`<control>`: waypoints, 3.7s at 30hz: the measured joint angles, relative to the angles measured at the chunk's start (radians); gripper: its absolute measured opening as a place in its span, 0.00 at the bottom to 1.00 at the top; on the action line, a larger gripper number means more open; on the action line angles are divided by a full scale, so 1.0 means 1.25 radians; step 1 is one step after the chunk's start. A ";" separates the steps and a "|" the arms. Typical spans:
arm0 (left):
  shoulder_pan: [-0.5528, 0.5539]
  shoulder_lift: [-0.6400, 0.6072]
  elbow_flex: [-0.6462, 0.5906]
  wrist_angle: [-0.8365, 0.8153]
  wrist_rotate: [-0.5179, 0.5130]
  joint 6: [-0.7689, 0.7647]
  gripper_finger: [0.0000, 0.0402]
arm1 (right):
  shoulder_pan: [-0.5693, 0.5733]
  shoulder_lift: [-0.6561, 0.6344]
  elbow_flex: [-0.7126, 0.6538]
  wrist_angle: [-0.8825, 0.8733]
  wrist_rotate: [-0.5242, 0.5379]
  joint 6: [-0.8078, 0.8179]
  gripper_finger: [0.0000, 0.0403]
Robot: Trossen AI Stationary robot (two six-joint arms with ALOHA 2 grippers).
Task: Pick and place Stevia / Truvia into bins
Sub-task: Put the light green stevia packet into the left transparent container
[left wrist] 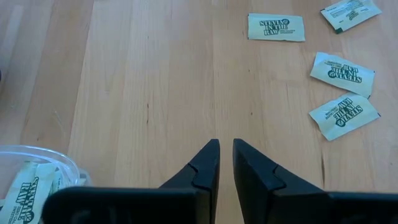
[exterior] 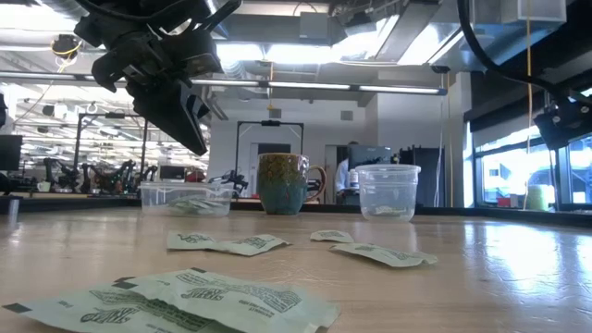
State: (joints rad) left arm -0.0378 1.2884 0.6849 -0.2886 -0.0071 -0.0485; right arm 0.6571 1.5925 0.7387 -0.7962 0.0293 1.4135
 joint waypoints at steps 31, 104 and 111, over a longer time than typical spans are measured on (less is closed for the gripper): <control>0.000 0.000 0.000 0.000 0.000 0.008 0.10 | 0.000 0.009 0.074 -0.047 0.017 -0.030 0.03; -0.068 0.098 0.000 0.844 0.239 0.018 0.31 | -0.283 -0.081 0.077 1.215 -0.006 -1.136 0.03; -0.068 0.098 0.000 0.867 0.240 0.005 0.30 | -0.293 -0.081 0.077 1.215 -0.006 -1.134 0.03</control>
State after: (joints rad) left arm -0.1226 1.4109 0.6853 0.7954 0.2928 -0.0418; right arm 0.2903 1.4914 0.8345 0.7231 0.0216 -0.0046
